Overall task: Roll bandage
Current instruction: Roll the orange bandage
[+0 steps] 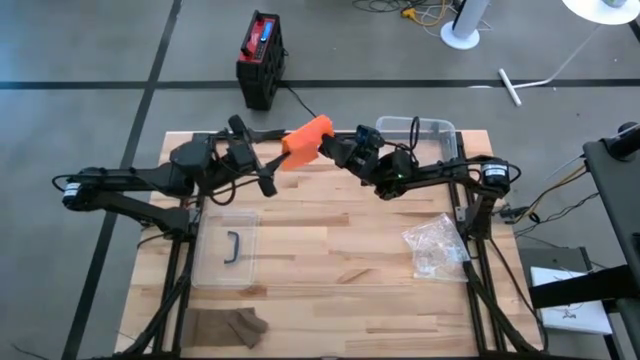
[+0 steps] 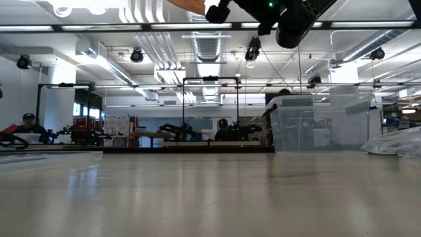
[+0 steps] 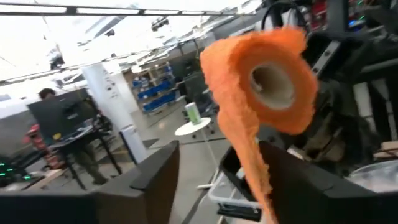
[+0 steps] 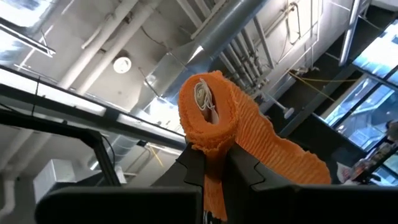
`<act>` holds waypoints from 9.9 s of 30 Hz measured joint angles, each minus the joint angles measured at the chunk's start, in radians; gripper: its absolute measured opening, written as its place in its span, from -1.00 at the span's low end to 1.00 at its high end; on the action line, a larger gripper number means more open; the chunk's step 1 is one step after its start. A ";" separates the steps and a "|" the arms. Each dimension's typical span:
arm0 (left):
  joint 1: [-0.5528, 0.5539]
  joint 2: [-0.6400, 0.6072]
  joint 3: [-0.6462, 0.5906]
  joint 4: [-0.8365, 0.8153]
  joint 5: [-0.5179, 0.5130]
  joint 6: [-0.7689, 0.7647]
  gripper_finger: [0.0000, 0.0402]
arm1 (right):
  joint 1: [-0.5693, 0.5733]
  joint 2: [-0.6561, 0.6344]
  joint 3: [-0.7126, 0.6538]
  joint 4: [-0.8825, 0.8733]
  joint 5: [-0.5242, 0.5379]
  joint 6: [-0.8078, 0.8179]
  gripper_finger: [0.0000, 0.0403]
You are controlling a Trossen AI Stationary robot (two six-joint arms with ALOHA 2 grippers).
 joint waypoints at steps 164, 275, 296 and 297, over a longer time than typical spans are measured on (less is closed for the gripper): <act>-0.017 0.052 0.080 0.100 0.195 -0.227 -0.11 | 0.008 -0.005 0.078 -0.065 -0.145 -0.468 -0.90; -0.072 0.056 0.063 -0.239 0.326 -0.445 -0.76 | 0.396 -0.297 0.227 -1.496 0.679 -2.122 0.31; -0.073 0.017 0.061 -0.245 0.337 -0.359 -0.33 | 0.412 -0.299 0.236 -1.510 0.685 -2.107 -0.20; -0.073 0.002 0.062 -0.266 0.314 -0.338 -0.28 | 0.418 -0.301 0.243 -1.515 0.690 -2.101 -0.22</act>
